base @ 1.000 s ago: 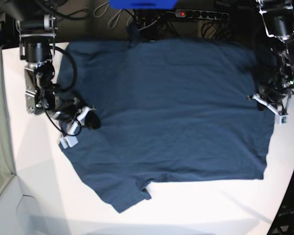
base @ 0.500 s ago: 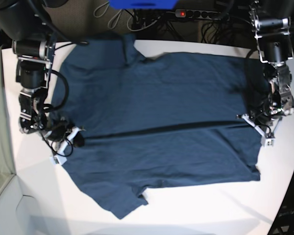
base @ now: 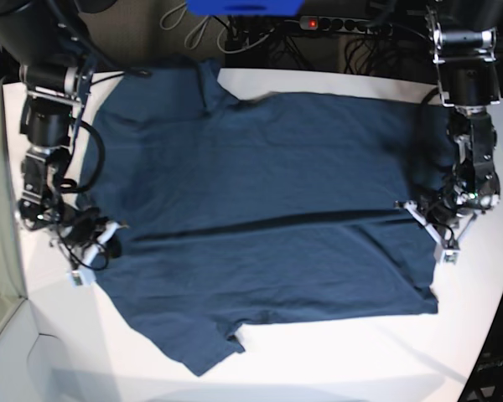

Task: Layout the t-shirt on the table in an organized manner, then fold the t-shirt properly
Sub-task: 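Drag the shirt with both grippers toward the robot's base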

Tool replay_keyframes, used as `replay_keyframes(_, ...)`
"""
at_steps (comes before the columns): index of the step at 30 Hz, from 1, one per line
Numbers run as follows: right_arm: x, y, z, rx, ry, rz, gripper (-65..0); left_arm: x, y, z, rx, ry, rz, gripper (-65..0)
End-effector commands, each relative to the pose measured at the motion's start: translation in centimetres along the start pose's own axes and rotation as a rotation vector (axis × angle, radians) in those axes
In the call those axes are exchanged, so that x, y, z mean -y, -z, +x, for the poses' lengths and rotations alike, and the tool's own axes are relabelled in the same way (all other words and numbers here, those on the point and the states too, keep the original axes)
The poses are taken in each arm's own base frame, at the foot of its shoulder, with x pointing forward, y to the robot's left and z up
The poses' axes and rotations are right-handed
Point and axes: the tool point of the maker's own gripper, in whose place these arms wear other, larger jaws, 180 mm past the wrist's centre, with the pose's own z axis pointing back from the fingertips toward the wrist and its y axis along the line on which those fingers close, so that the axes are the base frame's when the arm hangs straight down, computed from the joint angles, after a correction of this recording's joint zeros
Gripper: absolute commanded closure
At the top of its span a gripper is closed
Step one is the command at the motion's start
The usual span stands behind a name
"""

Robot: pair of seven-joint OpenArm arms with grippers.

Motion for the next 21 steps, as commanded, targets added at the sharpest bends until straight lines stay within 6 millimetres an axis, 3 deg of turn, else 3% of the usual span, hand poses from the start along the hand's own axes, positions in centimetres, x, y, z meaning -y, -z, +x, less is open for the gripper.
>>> replay_keyframes(1,0.1,-0.8,2.9,0.08,-0.014,-0.004,-1.2,-1.5,-1.3,0.9,0.025,-0.013,0.032,0.0)
replay_keyframes(4,-0.2,-2.3,2.5,0.069,-0.044,-0.031,-1.3,-2.9,-2.9,-0.7,-0.001,-0.069,0.053,0.0)
replay_keyframes(6,-1.3,-3.2,1.7,0.051,-0.064,-0.039,-1.3,-3.9,-3.6,-3.2,-0.05,-0.097,0.078,0.0)
replay_keyframes(11,-4.4,-4.4,-2.7,-0.011,-0.072,-0.02,-1.3,-5.4,-4.0,-9.2,-0.137,-0.151,0.108,0.0)
replay_keyframes(17,-6.5,-4.8,-6.8,-0.073,-0.036,0.011,-1.1,-5.1,-4.5,-13.9,-0.207,-0.147,0.11,0.0)
replay_keyframes(21,-6.6,-5.0,-7.6,-0.089,-0.035,0.011,-1.1,-4.0,-4.8,-16.5,-0.255,-0.159,0.095,0.0)
